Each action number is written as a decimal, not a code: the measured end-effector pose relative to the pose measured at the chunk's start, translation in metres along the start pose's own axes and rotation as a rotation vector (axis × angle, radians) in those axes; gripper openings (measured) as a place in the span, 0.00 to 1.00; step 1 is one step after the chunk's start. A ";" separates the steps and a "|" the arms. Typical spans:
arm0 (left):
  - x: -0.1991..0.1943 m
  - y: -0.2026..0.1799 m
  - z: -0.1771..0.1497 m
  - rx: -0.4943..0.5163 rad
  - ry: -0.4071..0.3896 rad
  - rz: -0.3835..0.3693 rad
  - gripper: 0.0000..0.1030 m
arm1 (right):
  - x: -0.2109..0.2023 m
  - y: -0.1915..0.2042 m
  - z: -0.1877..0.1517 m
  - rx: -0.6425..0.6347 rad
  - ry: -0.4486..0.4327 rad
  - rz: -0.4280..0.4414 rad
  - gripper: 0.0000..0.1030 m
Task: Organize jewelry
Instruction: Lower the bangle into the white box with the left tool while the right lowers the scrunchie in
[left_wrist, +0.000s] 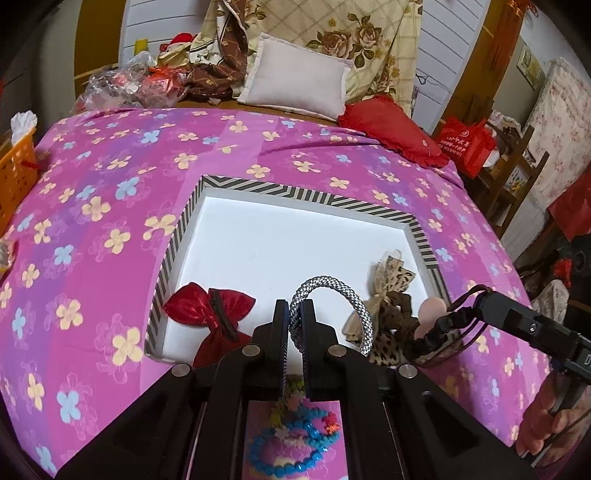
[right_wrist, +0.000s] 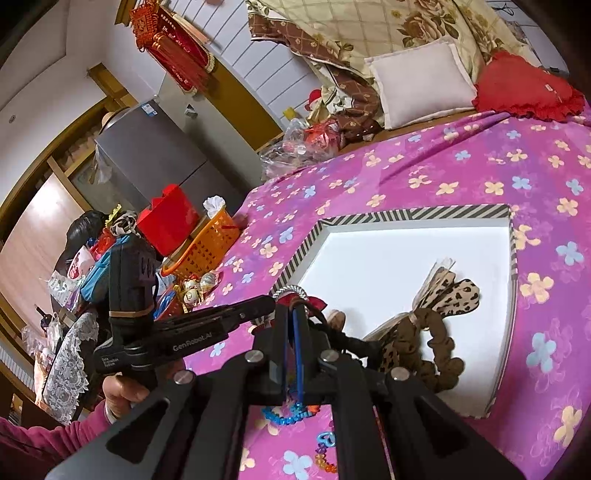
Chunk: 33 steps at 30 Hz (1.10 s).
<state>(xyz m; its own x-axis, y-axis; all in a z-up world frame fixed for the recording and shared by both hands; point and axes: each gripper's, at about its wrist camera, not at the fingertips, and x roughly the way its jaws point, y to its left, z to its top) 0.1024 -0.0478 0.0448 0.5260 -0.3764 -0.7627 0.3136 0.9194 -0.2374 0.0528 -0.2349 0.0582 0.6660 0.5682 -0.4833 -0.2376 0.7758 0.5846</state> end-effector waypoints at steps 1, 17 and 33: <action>0.003 0.000 0.001 0.000 0.003 0.003 0.00 | 0.001 -0.001 0.001 0.002 0.000 0.000 0.03; 0.049 0.009 0.003 -0.008 0.071 0.045 0.00 | 0.050 -0.033 0.006 0.041 0.067 -0.055 0.02; 0.078 0.020 -0.001 -0.030 0.104 0.095 0.00 | 0.085 -0.066 0.004 0.092 0.099 -0.141 0.06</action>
<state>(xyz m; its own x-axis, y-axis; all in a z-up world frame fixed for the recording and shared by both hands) 0.1485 -0.0589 -0.0203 0.4667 -0.2746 -0.8407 0.2418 0.9540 -0.1773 0.1277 -0.2388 -0.0190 0.6139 0.4836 -0.6239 -0.0781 0.8237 0.5617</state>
